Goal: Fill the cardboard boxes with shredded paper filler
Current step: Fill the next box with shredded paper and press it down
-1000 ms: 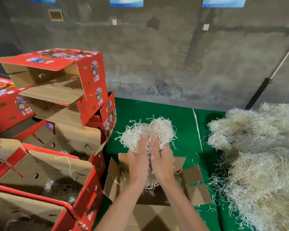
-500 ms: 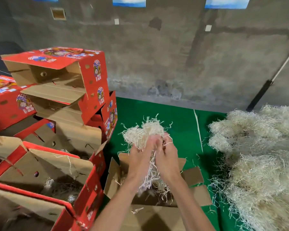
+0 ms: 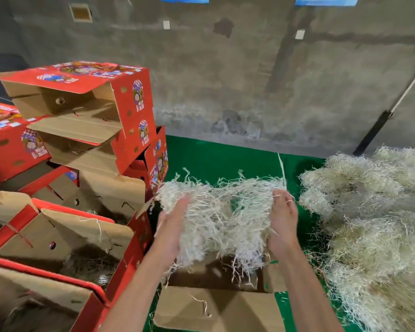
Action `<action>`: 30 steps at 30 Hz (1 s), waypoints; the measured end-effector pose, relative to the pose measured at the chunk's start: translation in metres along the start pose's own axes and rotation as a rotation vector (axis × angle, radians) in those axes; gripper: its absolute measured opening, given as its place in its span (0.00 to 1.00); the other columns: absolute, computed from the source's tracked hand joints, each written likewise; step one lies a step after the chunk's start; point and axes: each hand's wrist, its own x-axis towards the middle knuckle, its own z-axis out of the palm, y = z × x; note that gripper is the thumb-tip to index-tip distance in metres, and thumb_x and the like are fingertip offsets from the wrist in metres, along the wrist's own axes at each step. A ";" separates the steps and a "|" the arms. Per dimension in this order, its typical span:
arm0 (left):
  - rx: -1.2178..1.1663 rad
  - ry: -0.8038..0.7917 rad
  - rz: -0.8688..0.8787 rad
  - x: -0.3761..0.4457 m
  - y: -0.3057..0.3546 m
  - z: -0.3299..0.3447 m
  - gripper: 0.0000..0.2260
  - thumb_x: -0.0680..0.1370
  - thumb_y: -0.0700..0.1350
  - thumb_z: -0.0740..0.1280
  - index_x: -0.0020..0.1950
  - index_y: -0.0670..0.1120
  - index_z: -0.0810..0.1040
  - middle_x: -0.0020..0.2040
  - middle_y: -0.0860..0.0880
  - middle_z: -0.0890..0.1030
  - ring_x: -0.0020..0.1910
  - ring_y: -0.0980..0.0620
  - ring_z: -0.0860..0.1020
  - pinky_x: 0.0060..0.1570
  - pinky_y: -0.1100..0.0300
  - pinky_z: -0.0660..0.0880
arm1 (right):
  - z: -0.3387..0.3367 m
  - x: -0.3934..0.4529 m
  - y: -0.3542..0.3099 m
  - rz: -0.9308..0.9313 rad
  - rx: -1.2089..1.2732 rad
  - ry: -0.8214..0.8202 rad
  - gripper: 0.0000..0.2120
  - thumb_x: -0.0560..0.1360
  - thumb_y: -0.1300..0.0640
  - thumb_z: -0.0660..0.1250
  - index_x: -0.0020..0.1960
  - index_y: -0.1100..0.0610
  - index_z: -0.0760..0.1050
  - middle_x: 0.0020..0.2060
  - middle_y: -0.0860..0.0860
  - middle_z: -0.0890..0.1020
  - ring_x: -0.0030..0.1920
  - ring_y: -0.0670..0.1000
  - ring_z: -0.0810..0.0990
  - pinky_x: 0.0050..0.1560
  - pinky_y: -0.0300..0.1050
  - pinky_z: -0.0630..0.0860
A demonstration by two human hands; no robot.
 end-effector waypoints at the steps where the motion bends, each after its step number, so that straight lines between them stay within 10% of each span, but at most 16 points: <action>1: -0.013 -0.073 -0.004 -0.007 -0.002 0.010 0.51 0.58 0.80 0.69 0.77 0.62 0.60 0.78 0.54 0.61 0.56 0.55 0.75 0.58 0.52 0.74 | 0.010 -0.006 0.002 0.004 0.000 -0.036 0.09 0.81 0.49 0.61 0.51 0.55 0.74 0.39 0.46 0.77 0.41 0.46 0.72 0.63 0.63 0.71; 6: 0.374 -0.148 -0.037 -0.030 -0.026 0.053 0.55 0.58 0.85 0.60 0.79 0.60 0.56 0.76 0.61 0.54 0.76 0.52 0.63 0.76 0.43 0.57 | 0.043 -0.036 0.016 -0.111 -0.026 -0.115 0.07 0.79 0.34 0.58 0.55 0.32 0.69 0.35 0.27 0.77 0.33 0.32 0.77 0.38 0.33 0.73; 8: 0.412 -0.061 0.025 -0.032 -0.032 0.056 0.47 0.62 0.81 0.60 0.72 0.52 0.68 0.68 0.53 0.75 0.57 0.64 0.77 0.60 0.49 0.76 | 0.045 -0.037 0.012 -0.168 -0.031 -0.102 0.11 0.80 0.35 0.57 0.56 0.39 0.70 0.31 0.36 0.76 0.29 0.41 0.75 0.34 0.40 0.74; 9: 0.388 -0.068 0.075 -0.032 -0.030 0.055 0.41 0.63 0.80 0.63 0.61 0.50 0.73 0.46 0.53 0.81 0.38 0.65 0.79 0.40 0.57 0.77 | 0.043 -0.033 0.009 -0.197 -0.040 -0.072 0.11 0.81 0.37 0.57 0.49 0.42 0.70 0.30 0.42 0.72 0.29 0.46 0.71 0.34 0.46 0.72; 11: 0.296 -0.150 0.110 -0.030 -0.025 0.047 0.36 0.61 0.79 0.68 0.53 0.51 0.73 0.29 0.56 0.70 0.25 0.57 0.69 0.28 0.61 0.63 | 0.034 -0.022 0.005 -0.281 -0.076 -0.002 0.13 0.83 0.43 0.57 0.43 0.49 0.68 0.31 0.45 0.68 0.30 0.46 0.64 0.31 0.45 0.68; 15: 0.215 0.094 0.141 -0.008 -0.007 0.000 0.32 0.71 0.71 0.69 0.63 0.51 0.69 0.53 0.56 0.74 0.55 0.54 0.73 0.53 0.64 0.72 | -0.008 0.006 -0.002 -0.323 -0.087 0.065 0.09 0.83 0.56 0.57 0.44 0.55 0.66 0.32 0.46 0.69 0.28 0.46 0.62 0.25 0.39 0.62; 18: 0.359 0.223 0.157 0.001 0.005 -0.020 0.11 0.81 0.56 0.65 0.51 0.49 0.71 0.43 0.52 0.71 0.45 0.54 0.72 0.48 0.66 0.66 | -0.030 0.015 -0.004 -0.267 -0.082 0.087 0.11 0.83 0.54 0.59 0.42 0.53 0.66 0.26 0.43 0.69 0.26 0.41 0.61 0.27 0.36 0.62; 20: 0.160 0.152 0.074 0.000 -0.002 -0.014 0.24 0.76 0.64 0.66 0.65 0.52 0.72 0.55 0.52 0.73 0.57 0.52 0.74 0.62 0.52 0.68 | -0.022 0.003 0.000 -0.188 -0.059 -0.017 0.11 0.82 0.48 0.60 0.44 0.53 0.71 0.27 0.45 0.75 0.28 0.39 0.60 0.30 0.39 0.66; 21: 0.050 0.075 0.031 -0.007 -0.002 -0.006 0.34 0.70 0.71 0.65 0.72 0.57 0.66 0.64 0.56 0.70 0.65 0.54 0.69 0.70 0.47 0.63 | -0.014 -0.006 0.005 -0.136 -0.071 -0.095 0.13 0.81 0.43 0.60 0.50 0.51 0.74 0.32 0.47 0.81 0.28 0.44 0.76 0.34 0.41 0.71; 22: -0.052 -0.026 0.036 -0.009 -0.006 -0.001 0.40 0.66 0.75 0.63 0.74 0.61 0.63 0.70 0.60 0.66 0.70 0.56 0.64 0.74 0.45 0.58 | -0.005 -0.017 0.010 -0.078 -0.102 -0.169 0.18 0.79 0.36 0.59 0.57 0.47 0.76 0.48 0.50 0.84 0.54 0.47 0.63 0.44 0.46 0.78; 23: -0.140 -0.120 0.036 -0.011 -0.010 0.007 0.41 0.64 0.78 0.63 0.75 0.65 0.62 0.75 0.60 0.63 0.74 0.56 0.62 0.75 0.44 0.56 | 0.003 -0.026 0.017 -0.032 -0.137 -0.217 0.22 0.77 0.29 0.56 0.60 0.40 0.76 0.53 0.50 0.84 0.43 0.39 0.77 0.57 0.54 0.79; 24: -0.209 -0.172 0.030 -0.012 -0.010 0.014 0.44 0.63 0.80 0.62 0.76 0.65 0.62 0.78 0.58 0.62 0.75 0.55 0.62 0.76 0.45 0.56 | 0.009 -0.036 0.020 -0.001 -0.169 -0.236 0.26 0.74 0.25 0.54 0.61 0.37 0.77 0.52 0.58 0.83 0.54 0.59 0.83 0.64 0.63 0.73; 26: -0.170 -0.175 0.013 -0.010 -0.011 0.019 0.49 0.62 0.81 0.62 0.79 0.60 0.59 0.77 0.56 0.64 0.75 0.55 0.63 0.76 0.45 0.56 | 0.019 -0.048 0.028 0.030 -0.262 -0.283 0.39 0.70 0.19 0.50 0.71 0.40 0.73 0.62 0.61 0.79 0.62 0.59 0.79 0.67 0.66 0.67; 28: 0.103 -0.192 0.032 -0.012 -0.020 0.025 0.46 0.62 0.78 0.63 0.74 0.54 0.68 0.65 0.52 0.76 0.61 0.61 0.74 0.74 0.46 0.63 | 0.028 -0.055 0.036 0.119 -0.252 -0.389 0.48 0.66 0.16 0.52 0.79 0.40 0.56 0.77 0.46 0.62 0.71 0.42 0.70 0.70 0.58 0.67; 30: 0.273 -0.208 0.030 -0.013 -0.028 0.027 0.35 0.66 0.73 0.66 0.67 0.56 0.72 0.48 0.60 0.77 0.42 0.65 0.76 0.54 0.53 0.78 | 0.029 -0.052 0.046 0.227 -0.145 -0.405 0.44 0.72 0.23 0.58 0.80 0.43 0.53 0.78 0.46 0.59 0.76 0.50 0.65 0.73 0.64 0.62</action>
